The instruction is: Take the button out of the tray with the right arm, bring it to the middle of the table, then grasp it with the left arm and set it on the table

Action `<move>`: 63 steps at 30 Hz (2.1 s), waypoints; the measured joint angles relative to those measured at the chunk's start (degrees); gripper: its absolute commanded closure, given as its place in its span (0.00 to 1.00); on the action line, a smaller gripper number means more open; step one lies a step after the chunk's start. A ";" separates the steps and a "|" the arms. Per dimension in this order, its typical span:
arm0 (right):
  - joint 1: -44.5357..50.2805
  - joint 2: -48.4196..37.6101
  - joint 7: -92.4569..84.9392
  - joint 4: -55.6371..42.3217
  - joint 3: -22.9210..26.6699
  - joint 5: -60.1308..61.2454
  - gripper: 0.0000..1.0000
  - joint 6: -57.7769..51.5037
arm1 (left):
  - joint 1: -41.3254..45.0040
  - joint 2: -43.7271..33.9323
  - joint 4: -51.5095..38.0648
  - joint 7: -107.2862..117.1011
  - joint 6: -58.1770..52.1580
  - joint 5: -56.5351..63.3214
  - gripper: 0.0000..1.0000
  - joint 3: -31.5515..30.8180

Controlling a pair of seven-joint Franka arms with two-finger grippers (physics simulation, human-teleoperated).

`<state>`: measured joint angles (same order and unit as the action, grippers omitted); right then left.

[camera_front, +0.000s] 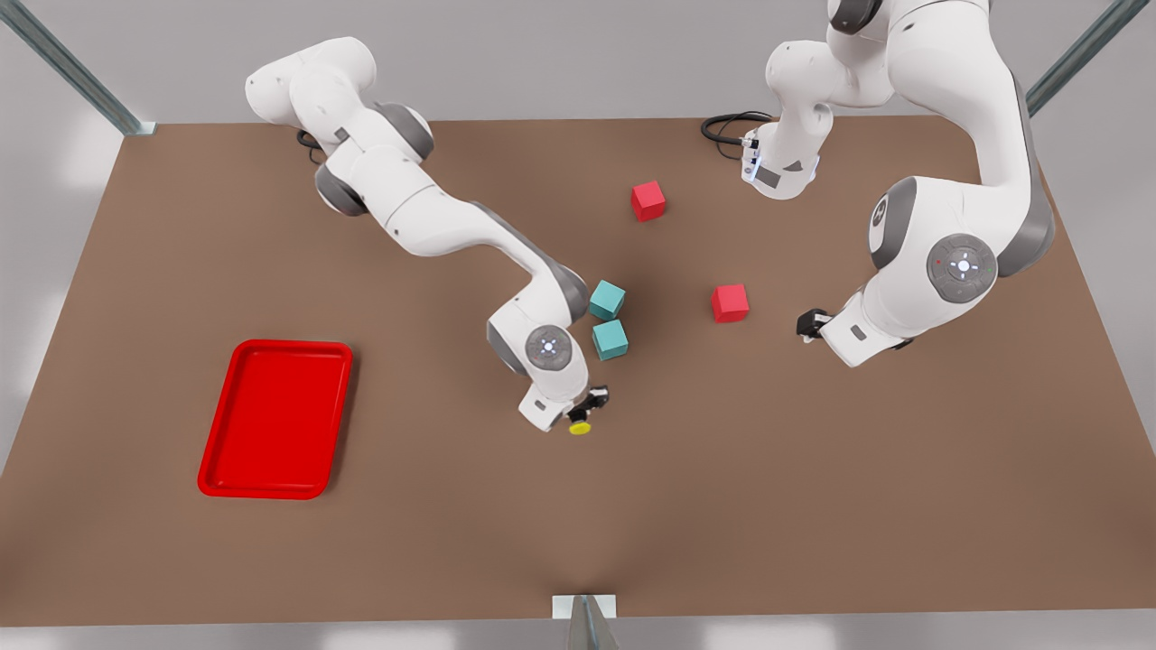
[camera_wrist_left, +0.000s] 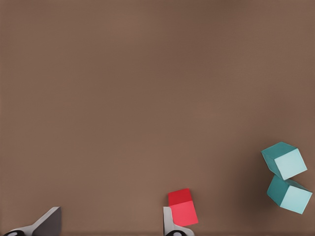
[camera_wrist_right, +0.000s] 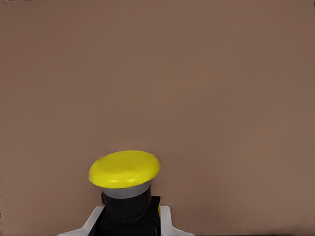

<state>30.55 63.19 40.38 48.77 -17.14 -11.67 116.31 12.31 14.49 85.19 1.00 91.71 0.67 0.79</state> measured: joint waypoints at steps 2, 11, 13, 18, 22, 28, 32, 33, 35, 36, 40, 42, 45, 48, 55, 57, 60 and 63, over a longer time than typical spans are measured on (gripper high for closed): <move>0.14 0.41 3.66 -0.03 0.25 0.11 0.01 0.47 | 0.00 0.10 0.00 0.00 0.06 0.00 0.00 0.00; -11.87 -14.12 11.53 1.15 -2.19 0.55 0.00 -5.31 | 4.01 5.83 -2.33 3.08 1.09 -0.90 0.00 -0.02; -21.59 -26.45 7.71 8.26 0.14 0.60 0.00 -12.37 | 10.53 14.47 -5.89 8.38 4.67 -3.82 0.00 -0.13; -30.96 -52.39 -2.87 36.01 5.99 3.48 0.00 -17.84 | 22.42 31.30 -7.06 21.45 24.22 -12.01 0.00 -0.24; -33.43 -53.50 -10.02 34.51 6.28 4.72 0.00 -21.53 | 24.21 39.18 -13.06 28.79 37.38 -14.06 0.00 -1.44; -37.40 -52.98 -18.07 34.05 6.36 5.09 0.00 -24.50 | 24.85 43.20 -21.23 36.08 43.80 -10.94 0.00 -1.58; -37.57 -52.71 -22.15 34.20 6.35 4.98 0.00 -25.57 | 25.21 43.21 -21.92 37.12 40.49 -4.12 0.00 -1.65; -37.32 -52.52 -23.03 34.17 6.35 4.51 0.00 -25.80 | 25.21 43.32 -21.90 37.33 39.33 -2.63 0.00 -1.70; -36.76 -52.18 -24.67 34.14 6.29 3.75 0.00 -26.19 | 25.45 43.79 -21.89 37.75 36.92 -0.79 0.00 -1.86; -36.62 -52.09 -25.42 34.13 6.27 3.53 0.00 -26.47 | 25.83 44.12 -21.92 37.96 35.98 -0.24 0.00 -1.90; -36.72 -51.98 -28.07 34.06 6.25 3.12 0.00 -27.31 | 26.19 45.20 -22.18 38.80 33.45 0.84 0.00 -2.13; -36.69 -51.97 -29.19 34.06 6.25 3.04 0.00 -27.60 | 26.21 45.99 -23.82 39.30 32.69 1.03 0.00 -2.88; -36.71 -51.97 -30.65 34.07 6.21 2.99 0.00 -27.90 | 26.02 47.06 -26.10 39.93 32.01 1.22 0.00 -3.13; -36.63 -51.97 -31.88 34.09 6.20 2.96 0.00 -28.10 | 25.79 48.60 -28.88 40.43 31.66 1.30 0.00 -3.16; -36.58 -51.97 -34.08 34.10 6.17 3.00 0.00 -28.32 | 25.56 50.47 -29.34 41.27 31.79 1.35 0.00 -3.16; -36.61 -51.97 -34.56 34.07 6.17 3.05 0.00 -28.35 | 25.61 50.60 -29.34 41.46 31.93 1.36 0.00 -3.16; -36.85 -51.97 -35.19 34.06 6.17 3.09 0.00 -28.37 | 25.58 50.64 -29.49 41.67 32.17 1.36 0.00 -3.10; -37.01 -51.93 -35.73 33.98 6.17 3.16 0.00 -28.38 | 25.46 51.02 -30.51 41.34 32.73 1.40 0.00 -2.99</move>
<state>-6.46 11.27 4.65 82.75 -10.97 -8.52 87.93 37.77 65.51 54.68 42.33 124.44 2.07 -2.20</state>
